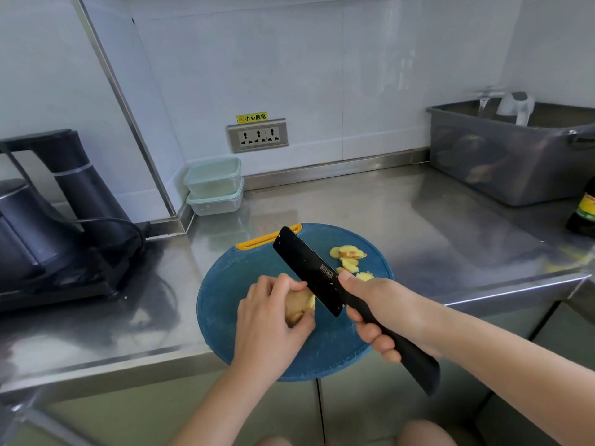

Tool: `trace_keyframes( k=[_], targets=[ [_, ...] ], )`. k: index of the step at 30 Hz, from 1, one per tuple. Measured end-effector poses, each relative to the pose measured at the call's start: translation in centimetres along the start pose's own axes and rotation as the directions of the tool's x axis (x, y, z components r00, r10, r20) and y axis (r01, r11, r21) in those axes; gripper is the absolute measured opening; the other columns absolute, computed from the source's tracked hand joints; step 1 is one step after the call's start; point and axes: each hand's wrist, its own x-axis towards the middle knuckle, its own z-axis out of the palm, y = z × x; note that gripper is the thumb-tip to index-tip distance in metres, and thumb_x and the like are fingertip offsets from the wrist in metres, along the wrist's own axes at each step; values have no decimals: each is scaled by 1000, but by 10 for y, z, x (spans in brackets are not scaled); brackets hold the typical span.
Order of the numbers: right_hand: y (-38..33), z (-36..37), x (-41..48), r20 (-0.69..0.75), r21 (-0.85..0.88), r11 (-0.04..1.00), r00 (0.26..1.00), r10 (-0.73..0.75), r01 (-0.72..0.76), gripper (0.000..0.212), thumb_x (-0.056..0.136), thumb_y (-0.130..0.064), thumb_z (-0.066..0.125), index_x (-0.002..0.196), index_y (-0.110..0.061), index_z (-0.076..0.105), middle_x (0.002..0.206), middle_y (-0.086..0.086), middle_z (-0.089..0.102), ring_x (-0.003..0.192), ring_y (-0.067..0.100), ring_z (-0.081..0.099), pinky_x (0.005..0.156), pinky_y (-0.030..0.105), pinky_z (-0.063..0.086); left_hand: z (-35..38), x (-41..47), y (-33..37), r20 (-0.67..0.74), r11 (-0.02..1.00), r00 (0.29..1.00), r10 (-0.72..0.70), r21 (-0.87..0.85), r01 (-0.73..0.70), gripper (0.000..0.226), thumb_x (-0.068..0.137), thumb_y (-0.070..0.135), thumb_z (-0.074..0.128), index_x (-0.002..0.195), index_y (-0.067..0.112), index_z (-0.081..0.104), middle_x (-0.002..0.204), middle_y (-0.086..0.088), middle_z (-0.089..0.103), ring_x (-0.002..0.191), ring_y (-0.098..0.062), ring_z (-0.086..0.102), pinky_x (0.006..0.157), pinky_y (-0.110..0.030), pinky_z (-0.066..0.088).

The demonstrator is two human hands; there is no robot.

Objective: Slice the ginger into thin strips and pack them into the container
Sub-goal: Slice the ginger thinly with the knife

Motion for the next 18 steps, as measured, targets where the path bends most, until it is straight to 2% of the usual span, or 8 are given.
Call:
trace_keyframes(
  k=[10,18],
  targets=[
    [-5,11,6,2,-35,998,999,47,-47,54,94,-64,31,72,-16,39,52,0,37,40,13,30,38,21,29,0,-3,-3,-20,1000,1000,-9,-19,9,33,75,33,71,104,33,55,98,15,45,92,-11,45,78,-31,35],
    [-15,20,9,-85,-161,986,996,20,-34,52,96,-60,29,77,-13,41,49,2,39,37,15,32,36,21,31,-2,-4,-3,-14,1000,999,-30,-5,29,32,76,33,68,104,32,53,96,12,44,90,-13,46,74,-30,32]
  ],
)
